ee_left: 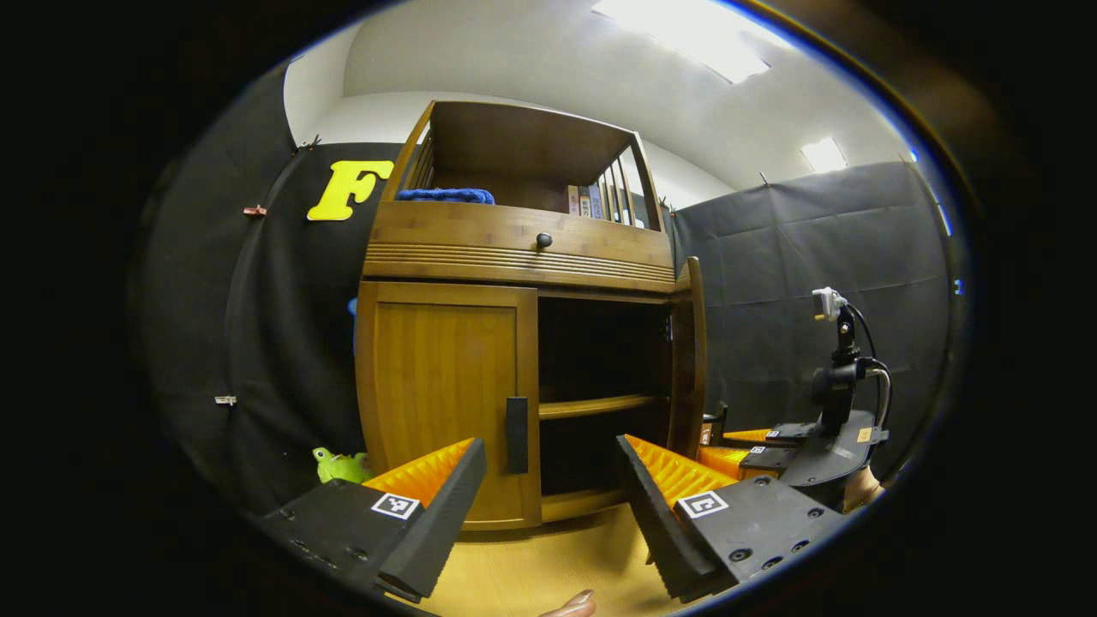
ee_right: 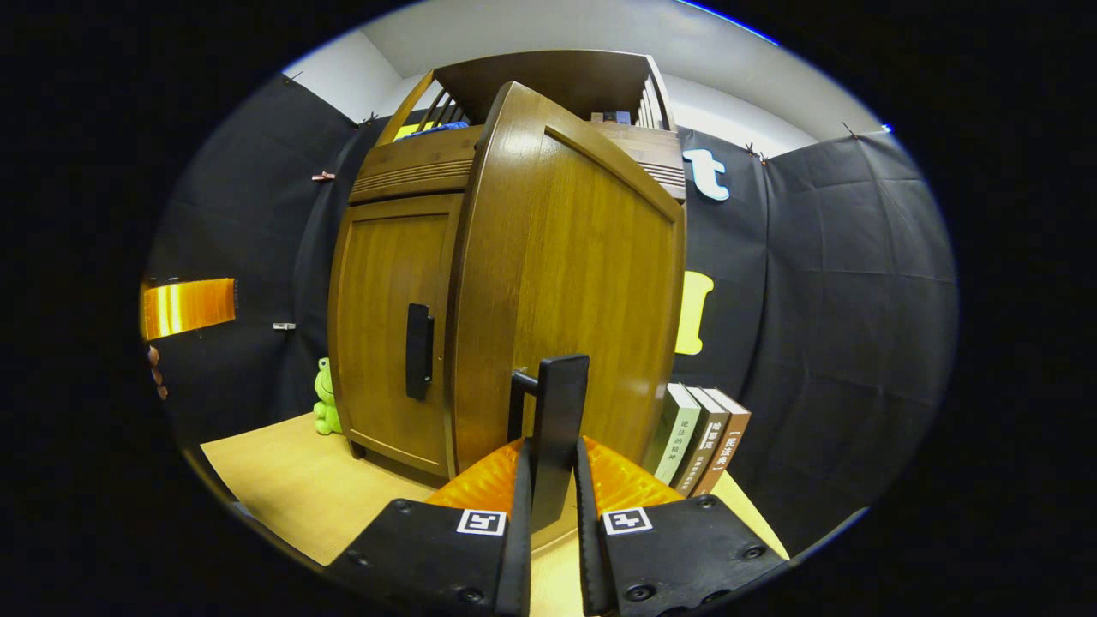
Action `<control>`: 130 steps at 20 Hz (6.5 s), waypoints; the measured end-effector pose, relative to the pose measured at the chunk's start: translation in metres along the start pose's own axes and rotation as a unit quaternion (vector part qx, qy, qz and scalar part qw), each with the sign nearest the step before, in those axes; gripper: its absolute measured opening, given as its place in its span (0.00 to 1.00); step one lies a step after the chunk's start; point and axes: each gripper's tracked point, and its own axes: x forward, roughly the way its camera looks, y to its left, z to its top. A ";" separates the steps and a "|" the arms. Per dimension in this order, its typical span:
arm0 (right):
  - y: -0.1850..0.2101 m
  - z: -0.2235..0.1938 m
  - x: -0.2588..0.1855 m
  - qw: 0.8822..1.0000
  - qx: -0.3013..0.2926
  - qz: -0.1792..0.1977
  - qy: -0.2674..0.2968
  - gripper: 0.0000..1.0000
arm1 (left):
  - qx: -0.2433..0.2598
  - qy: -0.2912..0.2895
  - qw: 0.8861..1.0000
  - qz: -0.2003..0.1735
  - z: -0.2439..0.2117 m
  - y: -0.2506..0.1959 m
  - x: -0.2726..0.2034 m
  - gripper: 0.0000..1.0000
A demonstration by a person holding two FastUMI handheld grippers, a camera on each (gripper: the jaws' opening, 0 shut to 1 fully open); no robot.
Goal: Open the right door of the double-door shoe cabinet with the right hand, and open the left door with the left hand.
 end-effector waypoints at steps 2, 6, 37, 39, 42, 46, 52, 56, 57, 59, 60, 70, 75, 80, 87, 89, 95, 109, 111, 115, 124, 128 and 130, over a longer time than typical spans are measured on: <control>-0.010 0.000 -0.008 1.000 -0.008 -0.014 -0.002 0.26 | 0.004 0.001 1.000 -0.006 -0.002 -0.007 0.001 0.94; -0.035 0.003 -0.020 0.999 -0.008 -0.042 -0.007 0.22 | 0.002 -0.002 1.000 -0.023 -0.003 -0.025 0.004 0.94; -0.051 0.034 -0.110 0.999 -0.001 -0.022 -0.047 0.71 | -0.001 0.029 0.999 0.033 -0.036 -0.028 0.052 0.94; -0.047 0.039 -0.102 0.998 0.006 -0.014 -0.056 0.86 | -0.008 0.022 0.999 0.034 -0.036 -0.027 0.058 0.94; -0.042 0.043 -0.095 0.997 0.015 -0.009 -0.072 0.96 | -0.009 0.003 0.999 0.039 -0.034 -0.017 0.080 0.94; -0.033 0.048 -0.082 0.996 0.022 0.001 -0.089 0.97 | 0.012 -0.008 0.998 0.058 -0.043 0.004 0.119 0.94; -0.027 0.046 -0.057 0.994 0.040 0.019 -0.099 0.97 | 0.021 -0.007 0.996 0.088 -0.070 0.035 0.172 0.94; -0.027 0.037 -0.041 0.994 0.051 0.028 -0.098 0.97 | 0.013 -0.003 0.996 0.091 -0.087 0.045 0.207 0.91; -0.027 0.033 -0.039 0.993 0.053 0.030 -0.096 0.97 | 0.008 0.005 0.995 0.096 -0.094 0.050 0.216 0.90; -0.030 0.030 -0.034 0.994 0.052 0.032 -0.095 0.97 | 0.005 0.014 0.994 0.107 -0.102 0.060 0.228 0.87; -0.033 0.028 -0.031 0.994 0.050 0.030 -0.096 0.97 | 0.006 0.013 0.993 0.117 -0.103 0.066 0.233 0.84; -0.040 0.013 -0.020 0.996 0.039 0.024 -0.075 0.97 | 0.007 0.012 0.992 0.124 -0.103 0.068 0.244 0.34; -0.038 0.016 -0.023 0.996 0.029 0.028 -0.073 0.97 | 0.000 0.031 0.994 0.105 -0.103 0.066 0.226 0.32; -0.029 0.022 -0.028 0.997 0.022 0.035 -0.070 0.99 | -0.016 0.039 0.996 0.081 -0.100 0.062 0.193 0.31; -0.021 0.017 -0.042 0.998 0.016 0.021 -0.053 0.99 | -0.022 0.044 0.997 0.064 -0.098 0.063 0.161 0.31; -0.016 0.018 -0.047 0.998 0.012 0.020 -0.050 0.99 | -0.023 0.041 0.997 0.058 -0.096 0.064 0.150 0.30; 0.010 0.020 -0.053 0.998 0.022 0.030 -0.044 0.97 | -0.039 0.041 0.997 0.051 -0.092 0.073 0.109 0.31; 0.093 0.031 -0.056 0.995 0.029 0.088 -0.044 0.97 | -0.033 0.040 0.996 0.072 -0.083 0.118 0.029 0.30; 0.104 0.033 -0.054 0.994 0.028 0.097 -0.045 0.97 | -0.032 0.041 0.996 0.077 -0.082 0.126 0.020 0.27; 0.125 0.035 -0.049 0.992 0.033 0.117 -0.045 0.97 | -0.026 0.036 0.994 0.098 -0.077 0.145 0.000 0.26; 0.166 0.033 -0.039 0.986 0.041 0.155 -0.044 0.97 | 0.000 0.037 0.987 0.154 -0.072 0.190 -0.030 0.12; 0.180 0.033 -0.035 0.984 0.046 0.167 -0.041 0.96 | -0.004 0.033 0.982 0.188 -0.072 0.214 -0.041 0.07; 0.184 0.032 -0.033 0.984 0.049 0.169 -0.041 0.96 | 0.007 0.034 0.978 0.208 -0.071 0.226 -0.048 0.05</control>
